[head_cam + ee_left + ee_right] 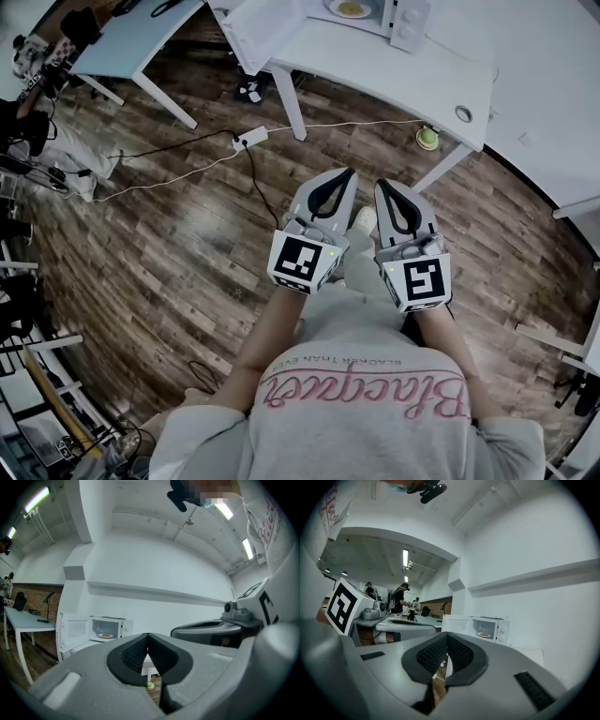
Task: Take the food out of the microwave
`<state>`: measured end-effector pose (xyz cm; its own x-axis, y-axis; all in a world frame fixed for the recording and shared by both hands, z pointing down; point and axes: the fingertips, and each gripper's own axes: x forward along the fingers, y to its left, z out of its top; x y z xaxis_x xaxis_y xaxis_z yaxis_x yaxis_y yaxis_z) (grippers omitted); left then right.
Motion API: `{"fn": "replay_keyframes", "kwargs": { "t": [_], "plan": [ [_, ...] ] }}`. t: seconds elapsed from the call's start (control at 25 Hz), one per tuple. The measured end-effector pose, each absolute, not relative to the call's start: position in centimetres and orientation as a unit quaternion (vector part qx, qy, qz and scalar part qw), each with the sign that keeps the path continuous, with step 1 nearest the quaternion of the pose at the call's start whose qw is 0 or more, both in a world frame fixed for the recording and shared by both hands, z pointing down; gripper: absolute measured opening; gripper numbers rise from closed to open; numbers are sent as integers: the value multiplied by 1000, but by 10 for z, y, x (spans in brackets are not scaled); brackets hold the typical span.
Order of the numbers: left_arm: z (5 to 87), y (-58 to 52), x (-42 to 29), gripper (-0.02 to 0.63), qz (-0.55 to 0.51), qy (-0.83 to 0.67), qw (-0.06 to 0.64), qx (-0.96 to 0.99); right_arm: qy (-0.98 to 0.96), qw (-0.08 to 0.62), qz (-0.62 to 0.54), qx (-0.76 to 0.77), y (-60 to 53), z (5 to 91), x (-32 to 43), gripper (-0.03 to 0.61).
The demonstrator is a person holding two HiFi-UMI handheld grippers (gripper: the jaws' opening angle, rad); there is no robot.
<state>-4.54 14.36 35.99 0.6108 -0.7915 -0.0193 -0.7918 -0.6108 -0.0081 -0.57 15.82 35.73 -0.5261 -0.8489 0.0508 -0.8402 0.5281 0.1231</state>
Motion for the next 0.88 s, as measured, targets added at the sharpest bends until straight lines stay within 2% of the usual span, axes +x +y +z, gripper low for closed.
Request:
{"fn": "replay_keyframes", "kwargs": {
  "t": [0.88],
  "plan": [
    [346, -60, -17, 6, 9, 450, 13, -893, -877, 57, -29, 476, -46, 360, 19, 10]
  ]
}}
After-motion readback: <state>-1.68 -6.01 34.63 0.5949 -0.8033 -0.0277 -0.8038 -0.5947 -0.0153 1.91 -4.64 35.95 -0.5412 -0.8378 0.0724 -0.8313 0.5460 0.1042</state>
